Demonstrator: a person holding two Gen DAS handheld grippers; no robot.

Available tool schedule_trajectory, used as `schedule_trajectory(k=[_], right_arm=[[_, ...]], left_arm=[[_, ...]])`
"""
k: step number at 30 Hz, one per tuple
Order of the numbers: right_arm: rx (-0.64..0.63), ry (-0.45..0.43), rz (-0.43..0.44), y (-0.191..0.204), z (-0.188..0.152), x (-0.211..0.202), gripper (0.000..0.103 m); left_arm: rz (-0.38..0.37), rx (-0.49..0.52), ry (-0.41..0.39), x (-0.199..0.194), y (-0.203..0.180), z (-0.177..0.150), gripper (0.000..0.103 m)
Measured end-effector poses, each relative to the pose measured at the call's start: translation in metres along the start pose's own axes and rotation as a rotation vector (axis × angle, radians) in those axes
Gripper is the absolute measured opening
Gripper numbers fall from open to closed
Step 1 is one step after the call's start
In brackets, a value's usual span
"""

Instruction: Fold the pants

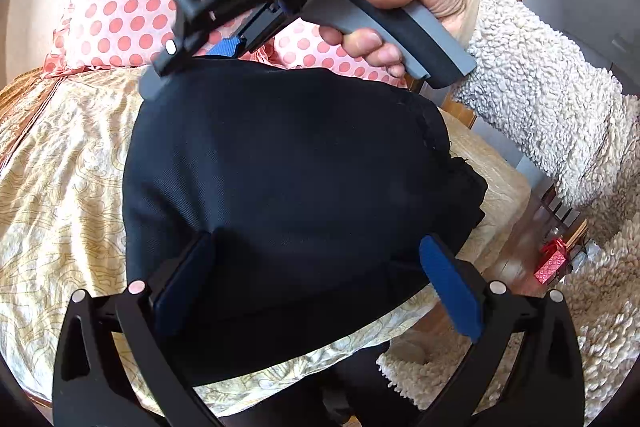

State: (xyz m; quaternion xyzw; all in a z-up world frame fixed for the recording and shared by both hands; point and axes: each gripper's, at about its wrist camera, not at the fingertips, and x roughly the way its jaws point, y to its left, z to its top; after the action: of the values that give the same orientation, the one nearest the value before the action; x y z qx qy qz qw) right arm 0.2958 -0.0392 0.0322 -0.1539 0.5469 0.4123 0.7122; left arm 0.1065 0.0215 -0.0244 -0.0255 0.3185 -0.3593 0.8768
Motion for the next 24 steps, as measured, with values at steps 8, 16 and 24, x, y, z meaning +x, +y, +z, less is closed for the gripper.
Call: schedule_trajectory(k=[8, 16, 24], right_arm=[[0.033, -0.067, -0.052, 0.001, -0.009, -0.012, 0.039], [0.13, -0.02, 0.028, -0.011, 0.003, -0.002, 0.054], [0.225, -0.03, 0.073, -0.025, -0.001, -0.003, 0.041]], left_arm=[[-0.015, -0.034, -0.019, -0.004, 0.001, 0.003, 0.101], [0.001, -0.027, -0.015, -0.004, -0.003, 0.004, 0.101], [0.01, -0.02, -0.013, -0.005, -0.006, 0.006, 0.101]])
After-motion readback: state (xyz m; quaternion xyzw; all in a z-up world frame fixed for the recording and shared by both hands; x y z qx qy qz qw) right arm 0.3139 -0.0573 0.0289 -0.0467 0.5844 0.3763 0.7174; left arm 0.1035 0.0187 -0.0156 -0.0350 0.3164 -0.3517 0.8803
